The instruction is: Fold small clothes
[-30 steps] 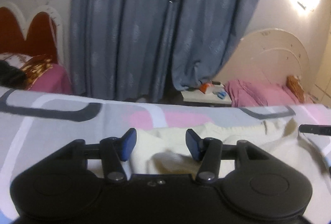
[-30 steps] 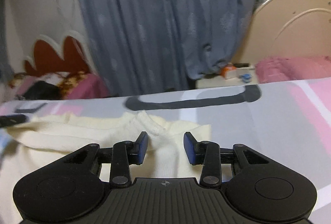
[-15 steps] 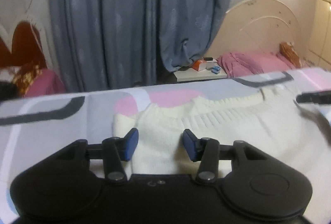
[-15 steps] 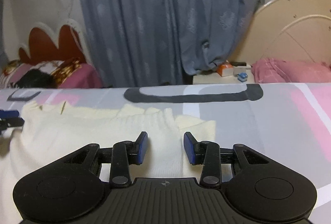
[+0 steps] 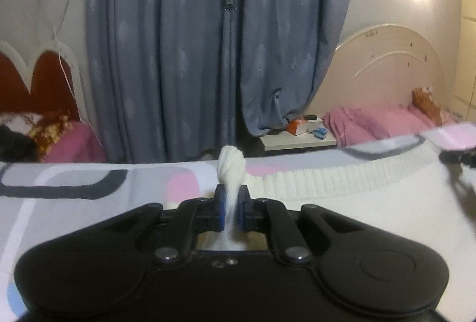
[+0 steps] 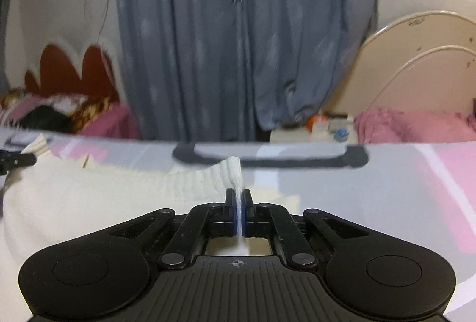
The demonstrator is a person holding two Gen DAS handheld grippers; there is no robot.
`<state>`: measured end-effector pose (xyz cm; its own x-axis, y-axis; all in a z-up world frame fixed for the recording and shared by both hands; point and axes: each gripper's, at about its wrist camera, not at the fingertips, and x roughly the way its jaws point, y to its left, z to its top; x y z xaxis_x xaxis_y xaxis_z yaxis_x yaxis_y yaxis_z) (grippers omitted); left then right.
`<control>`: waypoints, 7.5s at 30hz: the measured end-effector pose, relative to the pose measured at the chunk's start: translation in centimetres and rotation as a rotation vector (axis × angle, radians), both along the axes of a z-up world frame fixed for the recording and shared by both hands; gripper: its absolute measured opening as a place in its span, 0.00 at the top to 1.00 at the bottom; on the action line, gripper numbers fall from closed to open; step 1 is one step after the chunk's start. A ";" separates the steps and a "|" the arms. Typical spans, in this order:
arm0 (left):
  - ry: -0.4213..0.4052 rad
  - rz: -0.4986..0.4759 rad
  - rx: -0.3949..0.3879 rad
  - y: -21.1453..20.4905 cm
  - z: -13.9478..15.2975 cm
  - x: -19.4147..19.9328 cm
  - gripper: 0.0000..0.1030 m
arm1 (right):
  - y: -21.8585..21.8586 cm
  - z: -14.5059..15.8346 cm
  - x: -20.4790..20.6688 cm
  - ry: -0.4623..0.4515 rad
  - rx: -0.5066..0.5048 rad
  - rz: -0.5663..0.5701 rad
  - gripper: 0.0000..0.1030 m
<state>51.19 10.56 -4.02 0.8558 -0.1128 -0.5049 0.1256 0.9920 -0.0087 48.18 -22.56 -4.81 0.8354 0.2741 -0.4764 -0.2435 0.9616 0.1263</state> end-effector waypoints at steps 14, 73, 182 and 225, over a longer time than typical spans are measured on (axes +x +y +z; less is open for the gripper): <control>0.073 -0.045 -0.009 -4.2 -0.7 -2.6 0.31 | 3.2 0.4 -0.4 0.143 0.059 0.079 0.70; 0.221 0.069 0.071 -6.5 -3.7 -17.5 0.17 | 3.0 -0.9 -18.6 0.215 0.000 -0.106 0.75; 0.310 0.031 -0.404 -10.7 -4.9 -1.3 0.45 | -1.6 -0.9 -6.3 0.153 0.256 -0.018 0.64; 0.350 -0.184 -0.172 -14.5 -3.9 -0.7 0.32 | -2.9 -2.1 -9.7 0.156 0.244 -0.132 0.92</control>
